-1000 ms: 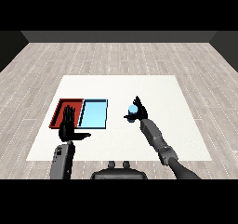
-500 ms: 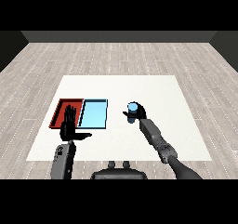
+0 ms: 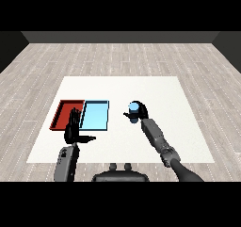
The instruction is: Pick the blue can and put it in the blue box
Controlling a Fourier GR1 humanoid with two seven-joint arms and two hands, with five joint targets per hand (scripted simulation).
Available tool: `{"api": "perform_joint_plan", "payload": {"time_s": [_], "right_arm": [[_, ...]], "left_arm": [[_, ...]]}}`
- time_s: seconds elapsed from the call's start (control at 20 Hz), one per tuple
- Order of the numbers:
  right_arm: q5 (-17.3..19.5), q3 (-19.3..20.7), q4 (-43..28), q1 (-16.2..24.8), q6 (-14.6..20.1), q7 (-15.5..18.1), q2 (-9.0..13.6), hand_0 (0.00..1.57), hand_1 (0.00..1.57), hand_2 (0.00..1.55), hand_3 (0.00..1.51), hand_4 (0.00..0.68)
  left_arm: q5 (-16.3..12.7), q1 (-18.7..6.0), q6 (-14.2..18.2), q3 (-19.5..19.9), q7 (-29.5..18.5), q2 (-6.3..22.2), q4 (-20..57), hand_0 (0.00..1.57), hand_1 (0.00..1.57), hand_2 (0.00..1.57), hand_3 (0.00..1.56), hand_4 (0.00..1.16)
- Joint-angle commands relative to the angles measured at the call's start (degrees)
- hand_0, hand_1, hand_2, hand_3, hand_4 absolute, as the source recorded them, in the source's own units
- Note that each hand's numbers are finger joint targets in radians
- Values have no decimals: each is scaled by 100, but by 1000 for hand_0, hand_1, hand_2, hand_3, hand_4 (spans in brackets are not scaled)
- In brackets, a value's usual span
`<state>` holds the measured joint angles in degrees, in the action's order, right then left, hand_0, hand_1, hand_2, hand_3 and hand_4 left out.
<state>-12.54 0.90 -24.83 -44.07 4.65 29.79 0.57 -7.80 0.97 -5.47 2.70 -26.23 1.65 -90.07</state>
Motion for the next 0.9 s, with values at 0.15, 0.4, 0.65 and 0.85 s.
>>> {"api": "perform_joint_plan", "payload": {"time_s": [0.15,0.4,0.65,0.85], "right_arm": [[-98,-302,-532,155,170,194,-55,1481,1481,1455,1415,646],[157,-325,-1529,217,-195,-29,155,1458,1458,1434,1411,660],[261,-588,-2642,758,101,-511,-51,1440,1440,1444,1421,665],[245,-1156,-3930,1536,482,-984,-55,1440,1440,1444,1421,665]], "left_arm": [[148,-397,-2,-151,332,50,341,0,0,0,0,0],[226,-441,215,-672,65,-161,877,0,0,0,0,0],[101,-390,97,-866,602,-164,531,0,0,0,0,0],[161,-894,631,-1167,736,-165,909,0,0,0,0,0]]}}
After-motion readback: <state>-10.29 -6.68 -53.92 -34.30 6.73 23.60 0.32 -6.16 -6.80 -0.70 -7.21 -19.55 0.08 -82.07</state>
